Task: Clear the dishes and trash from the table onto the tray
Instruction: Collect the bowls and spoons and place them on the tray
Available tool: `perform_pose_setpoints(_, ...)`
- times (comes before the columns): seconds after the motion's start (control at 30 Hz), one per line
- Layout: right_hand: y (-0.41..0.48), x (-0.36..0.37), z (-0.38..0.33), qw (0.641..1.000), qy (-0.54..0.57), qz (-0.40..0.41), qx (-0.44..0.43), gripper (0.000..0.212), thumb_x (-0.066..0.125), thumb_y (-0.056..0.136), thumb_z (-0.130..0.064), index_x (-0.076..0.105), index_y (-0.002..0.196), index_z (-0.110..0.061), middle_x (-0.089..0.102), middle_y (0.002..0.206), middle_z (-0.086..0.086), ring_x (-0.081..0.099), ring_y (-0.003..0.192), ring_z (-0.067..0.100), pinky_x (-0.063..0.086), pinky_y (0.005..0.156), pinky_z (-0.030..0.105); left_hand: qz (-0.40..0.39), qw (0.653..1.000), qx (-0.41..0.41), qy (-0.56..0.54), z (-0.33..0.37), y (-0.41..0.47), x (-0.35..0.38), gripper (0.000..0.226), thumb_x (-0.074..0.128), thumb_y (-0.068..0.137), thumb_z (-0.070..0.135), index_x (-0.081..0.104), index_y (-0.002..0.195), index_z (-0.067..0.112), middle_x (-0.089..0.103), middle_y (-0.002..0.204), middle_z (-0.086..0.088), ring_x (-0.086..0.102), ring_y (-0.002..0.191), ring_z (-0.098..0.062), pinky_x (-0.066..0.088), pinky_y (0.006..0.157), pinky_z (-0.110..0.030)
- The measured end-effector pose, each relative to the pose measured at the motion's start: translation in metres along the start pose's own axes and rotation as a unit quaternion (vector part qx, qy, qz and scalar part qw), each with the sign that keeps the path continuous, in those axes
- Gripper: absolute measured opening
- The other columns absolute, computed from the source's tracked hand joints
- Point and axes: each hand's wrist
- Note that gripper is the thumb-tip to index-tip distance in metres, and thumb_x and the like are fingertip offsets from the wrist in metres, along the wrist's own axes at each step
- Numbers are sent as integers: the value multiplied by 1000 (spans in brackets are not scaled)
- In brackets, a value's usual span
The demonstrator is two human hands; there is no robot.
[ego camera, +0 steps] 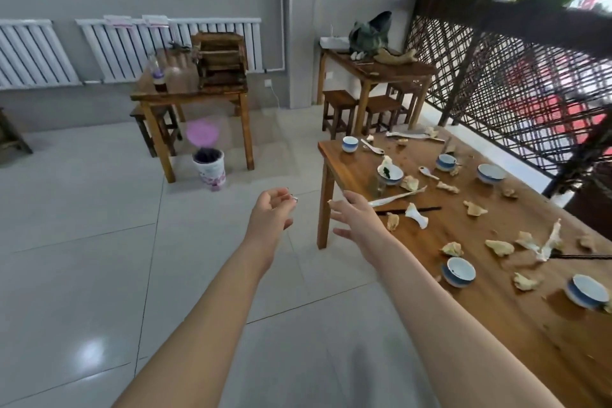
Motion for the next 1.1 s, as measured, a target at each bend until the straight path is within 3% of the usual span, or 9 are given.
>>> perform_pose_setpoints(0.1,46,24,-14,999,30,30,19,57,58,94,-28,32,144,-21,49,134,6,52,118,22,48,100,41,-31,999,-13,5,8,64,-18,5,53,96,20,55,99,23,61,115,-4,59,109,-17,50,96,-38)
perform_pose_setpoints(0.3,106,57,-37,991,81,102,32,56,58,93,-26,33,143,-20,53,121,2,54,114,21,47,101,42,-85,996,-32,22,33,160,-40,6,50,97,21,54,95,26,61,117,-5,60,110,-17,49,86,-33)
perform_pose_setpoints(0.37,117,61,-43,988,89,118,39,58,59,93,-26,32,144,-20,53,118,2,53,114,20,46,102,43,-99,994,-34,35,41,181,-34,4,52,97,22,55,99,23,60,119,-4,58,112,-17,49,90,-34)
perform_pose_setpoints(0.57,161,60,-58,981,96,159,54,61,61,92,-27,31,145,-21,51,134,7,51,121,23,45,104,42,-164,983,-48,65,45,231,-3,21,52,97,23,54,118,20,59,117,0,57,110,-15,49,98,-38)
perform_pose_setpoints(0.8,251,27,-76,969,118,207,60,59,61,92,-30,33,144,-26,47,138,4,50,120,22,46,102,41,-220,968,-65,96,47,321,55,7,52,97,21,56,101,25,63,111,-1,60,106,-16,51,94,-37)
perform_pose_setpoints(1.1,352,-64,-92,944,176,276,35,53,56,94,-37,36,142,-22,47,139,5,49,123,22,43,105,44,-290,943,-69,146,61,428,186,14,52,96,13,59,96,26,60,107,1,58,105,-15,51,96,-36)
Point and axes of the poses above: each hand's wrist, its own y-axis towards the middle knuckle, its own x-axis out of the palm, z = x × y
